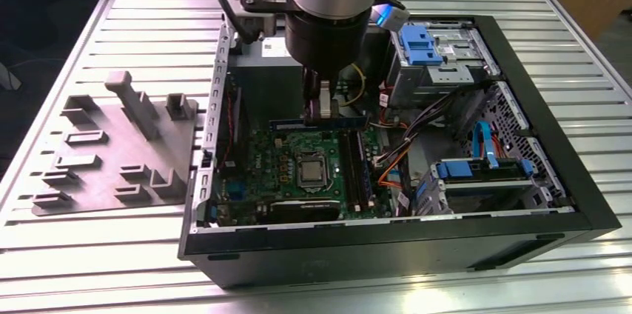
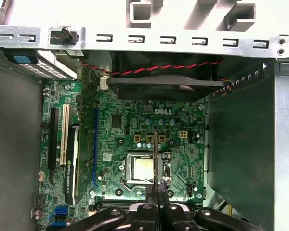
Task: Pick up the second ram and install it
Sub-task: 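Insert the second ram into the second slot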
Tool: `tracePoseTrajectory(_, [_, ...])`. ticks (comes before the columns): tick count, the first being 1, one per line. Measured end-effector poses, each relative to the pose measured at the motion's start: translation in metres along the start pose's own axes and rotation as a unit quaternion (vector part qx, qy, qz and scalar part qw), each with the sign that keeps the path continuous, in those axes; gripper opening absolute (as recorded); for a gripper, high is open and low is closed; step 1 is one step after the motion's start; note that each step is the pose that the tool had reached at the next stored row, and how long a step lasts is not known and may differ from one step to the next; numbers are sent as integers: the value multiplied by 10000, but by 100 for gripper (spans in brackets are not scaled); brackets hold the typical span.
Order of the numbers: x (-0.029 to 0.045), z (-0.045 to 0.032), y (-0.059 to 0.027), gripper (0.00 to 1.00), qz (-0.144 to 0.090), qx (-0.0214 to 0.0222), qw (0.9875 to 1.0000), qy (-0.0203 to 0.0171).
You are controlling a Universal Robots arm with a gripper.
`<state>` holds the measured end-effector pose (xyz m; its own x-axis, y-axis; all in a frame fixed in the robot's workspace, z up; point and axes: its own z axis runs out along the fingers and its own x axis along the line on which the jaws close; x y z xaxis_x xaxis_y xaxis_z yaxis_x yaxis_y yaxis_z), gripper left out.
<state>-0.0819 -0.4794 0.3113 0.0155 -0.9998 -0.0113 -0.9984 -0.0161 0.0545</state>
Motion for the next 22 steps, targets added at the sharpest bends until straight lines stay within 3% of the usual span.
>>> tracePoseTrajectory(13, [0,0,-3,12,13,0,10000,0])
tracePoseTrajectory(18, [0,10,-4,12,388,4,9992,-21])
tracePoseTrajectory(22, [0,19,-4,12,755,8,9971,-41])
